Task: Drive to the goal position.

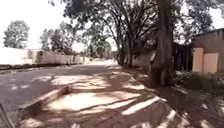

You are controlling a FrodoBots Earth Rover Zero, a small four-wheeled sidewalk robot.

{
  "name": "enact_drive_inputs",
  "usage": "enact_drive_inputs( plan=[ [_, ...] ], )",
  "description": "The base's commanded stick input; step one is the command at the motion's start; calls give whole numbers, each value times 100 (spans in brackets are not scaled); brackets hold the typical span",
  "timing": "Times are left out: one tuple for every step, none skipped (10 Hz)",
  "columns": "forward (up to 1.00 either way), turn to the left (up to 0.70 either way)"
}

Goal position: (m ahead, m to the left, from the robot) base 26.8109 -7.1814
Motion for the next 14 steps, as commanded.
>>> enact_drive_inputs(
  plan=[
    [50, 0],
    [50, 0],
    [50, 0],
    [50, 0],
    [50, 0],
    [50, 0],
    [50, 0],
    [50, 0],
    [50, 0],
    [50, 0],
    [50, 0],
    [50, 0],
    [50, 0],
    [50, 0]
  ],
)
